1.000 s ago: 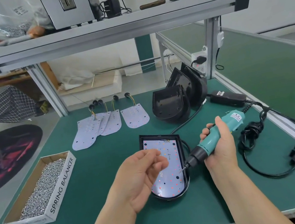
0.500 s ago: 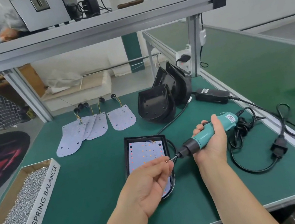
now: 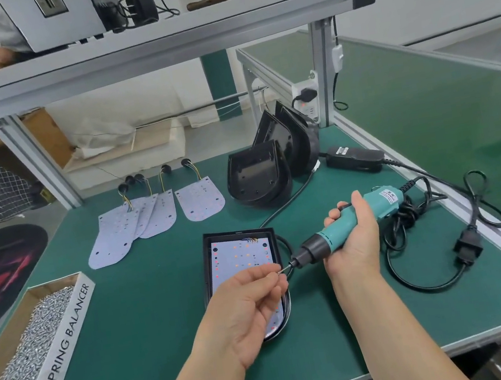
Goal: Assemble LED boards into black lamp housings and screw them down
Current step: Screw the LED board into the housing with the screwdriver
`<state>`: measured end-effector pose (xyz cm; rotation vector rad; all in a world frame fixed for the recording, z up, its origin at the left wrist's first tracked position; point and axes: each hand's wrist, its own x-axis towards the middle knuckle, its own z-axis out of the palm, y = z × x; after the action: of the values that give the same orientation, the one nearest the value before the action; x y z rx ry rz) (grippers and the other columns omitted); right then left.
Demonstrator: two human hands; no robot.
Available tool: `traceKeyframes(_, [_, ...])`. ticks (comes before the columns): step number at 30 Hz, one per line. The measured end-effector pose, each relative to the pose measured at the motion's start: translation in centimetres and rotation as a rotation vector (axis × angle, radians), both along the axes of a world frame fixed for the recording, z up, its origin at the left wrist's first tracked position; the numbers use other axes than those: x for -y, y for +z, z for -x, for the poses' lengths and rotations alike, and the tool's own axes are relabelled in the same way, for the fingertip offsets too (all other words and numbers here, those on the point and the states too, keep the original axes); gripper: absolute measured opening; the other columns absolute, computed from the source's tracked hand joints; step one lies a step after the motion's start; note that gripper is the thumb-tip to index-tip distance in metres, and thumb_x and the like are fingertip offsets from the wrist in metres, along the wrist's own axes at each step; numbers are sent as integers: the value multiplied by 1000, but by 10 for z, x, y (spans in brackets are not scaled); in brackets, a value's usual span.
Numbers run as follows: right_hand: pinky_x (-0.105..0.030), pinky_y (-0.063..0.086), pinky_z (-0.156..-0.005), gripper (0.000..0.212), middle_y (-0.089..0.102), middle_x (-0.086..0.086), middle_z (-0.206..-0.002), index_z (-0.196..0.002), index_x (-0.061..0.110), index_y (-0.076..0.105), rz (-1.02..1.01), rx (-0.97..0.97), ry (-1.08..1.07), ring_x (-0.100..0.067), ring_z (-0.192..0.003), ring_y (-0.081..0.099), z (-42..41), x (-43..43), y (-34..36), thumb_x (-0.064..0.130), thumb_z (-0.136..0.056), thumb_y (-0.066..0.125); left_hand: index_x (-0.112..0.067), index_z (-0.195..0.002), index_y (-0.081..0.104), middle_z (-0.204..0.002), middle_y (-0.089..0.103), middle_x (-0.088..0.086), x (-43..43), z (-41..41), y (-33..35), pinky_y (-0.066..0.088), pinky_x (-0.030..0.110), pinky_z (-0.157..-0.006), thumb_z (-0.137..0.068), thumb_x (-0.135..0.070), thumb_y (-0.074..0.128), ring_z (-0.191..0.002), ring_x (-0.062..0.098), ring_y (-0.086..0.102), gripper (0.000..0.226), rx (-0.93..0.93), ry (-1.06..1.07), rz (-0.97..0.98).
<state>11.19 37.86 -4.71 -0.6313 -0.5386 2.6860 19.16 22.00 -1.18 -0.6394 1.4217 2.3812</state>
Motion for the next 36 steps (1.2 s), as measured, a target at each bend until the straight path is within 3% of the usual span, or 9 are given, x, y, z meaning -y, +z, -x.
traceKeyframes(8, [-18, 47, -51, 21, 56, 6, -66, -83, 17, 55, -60, 20, 10, -7, -54, 53, -1, 1, -2, 28, -91, 71, 2, -89, 68, -70, 74, 10, 2, 0, -4, 53, 17, -58, -89, 10, 65, -61, 15, 71, 8, -243, -74, 489])
traceKeyframes(20, [-18, 48, -49, 20, 59, 7, -66, -84, 17, 55, -40, 17, -4, -6, -53, 55, -1, 1, 0, 27, -91, 71, -1, -87, 69, -69, 71, 6, 4, -4, 0, 52, 17, -60, -87, 12, 67, -61, 14, 68, 12, -343, -139, 626])
traceKeyframes(28, [-18, 47, -49, 21, 58, 7, -63, -80, 17, 56, -76, 36, 4, -6, -52, 54, -2, 2, 2, 27, -91, 71, -20, -72, 69, -66, 69, -2, 0, -9, 1, 47, 12, -61, -82, 6, 69, -59, 6, 61, 29, -482, -141, 922])
traceKeyframes(36, [-18, 48, -50, 18, 61, 6, -69, -88, 17, 55, -76, 30, -3, -7, -54, 56, -2, 4, 2, 24, -90, 72, -26, -70, 69, -69, 69, -7, -1, -12, 1, 46, 10, -61, -81, 3, 72, -60, 3, 58, 31, -498, -116, 966])
